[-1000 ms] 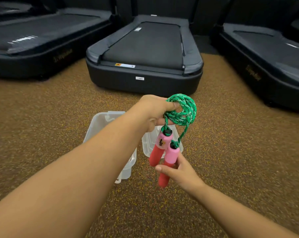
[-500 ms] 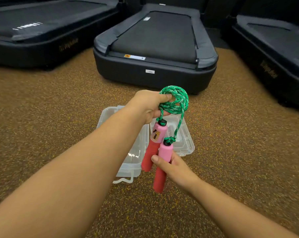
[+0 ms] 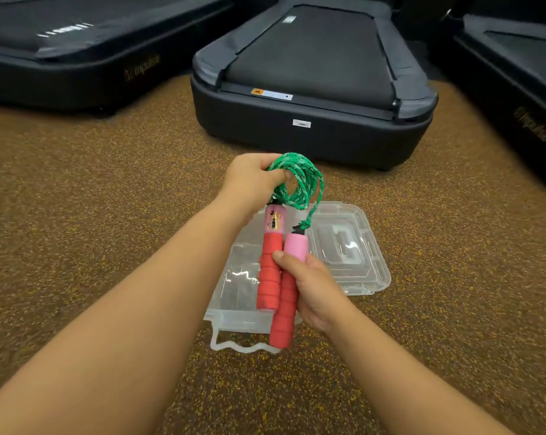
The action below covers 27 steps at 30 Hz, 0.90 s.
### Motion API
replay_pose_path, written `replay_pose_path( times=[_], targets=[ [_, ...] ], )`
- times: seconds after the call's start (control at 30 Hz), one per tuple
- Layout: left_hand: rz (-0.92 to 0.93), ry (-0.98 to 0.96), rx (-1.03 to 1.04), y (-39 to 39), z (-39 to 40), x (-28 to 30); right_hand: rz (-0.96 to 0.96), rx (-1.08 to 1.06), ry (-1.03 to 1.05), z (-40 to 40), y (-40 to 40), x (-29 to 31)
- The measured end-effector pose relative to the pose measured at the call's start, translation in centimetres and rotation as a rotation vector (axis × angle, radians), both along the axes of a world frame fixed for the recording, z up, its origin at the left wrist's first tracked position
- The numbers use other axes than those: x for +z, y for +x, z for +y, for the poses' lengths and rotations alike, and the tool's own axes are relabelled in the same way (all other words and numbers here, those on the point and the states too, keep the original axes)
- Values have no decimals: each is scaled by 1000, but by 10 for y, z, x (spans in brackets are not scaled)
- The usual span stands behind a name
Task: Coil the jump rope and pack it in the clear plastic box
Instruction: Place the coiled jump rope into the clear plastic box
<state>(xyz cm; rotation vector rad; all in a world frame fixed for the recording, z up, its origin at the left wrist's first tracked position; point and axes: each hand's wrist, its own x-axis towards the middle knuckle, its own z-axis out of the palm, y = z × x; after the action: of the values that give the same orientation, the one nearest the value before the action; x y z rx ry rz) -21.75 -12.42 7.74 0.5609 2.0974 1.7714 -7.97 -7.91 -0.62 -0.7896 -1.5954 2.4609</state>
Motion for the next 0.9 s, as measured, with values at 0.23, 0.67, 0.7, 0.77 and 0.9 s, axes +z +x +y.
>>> replay_pose_path(
  times=[0.23, 0.67, 0.7, 0.77, 0.9],
  targets=[
    [33, -51, 61, -25, 3, -33, -179, -28, 33, -2, -45, -11],
    [-71, -288, 64, -48, 4, -97, -528, -23, 104, -3, -84, -57],
    [-112, -297, 62, -49, 5, -105, -543, -22, 110, -4, -85, -60],
    [-221, -275, 82, -50, 7, -120, -566, -34, 145, -3, -88, -65],
    [-418, -240, 163, -56, 15, -149, -579, -23, 303, -2, -94, -74]
  ],
)
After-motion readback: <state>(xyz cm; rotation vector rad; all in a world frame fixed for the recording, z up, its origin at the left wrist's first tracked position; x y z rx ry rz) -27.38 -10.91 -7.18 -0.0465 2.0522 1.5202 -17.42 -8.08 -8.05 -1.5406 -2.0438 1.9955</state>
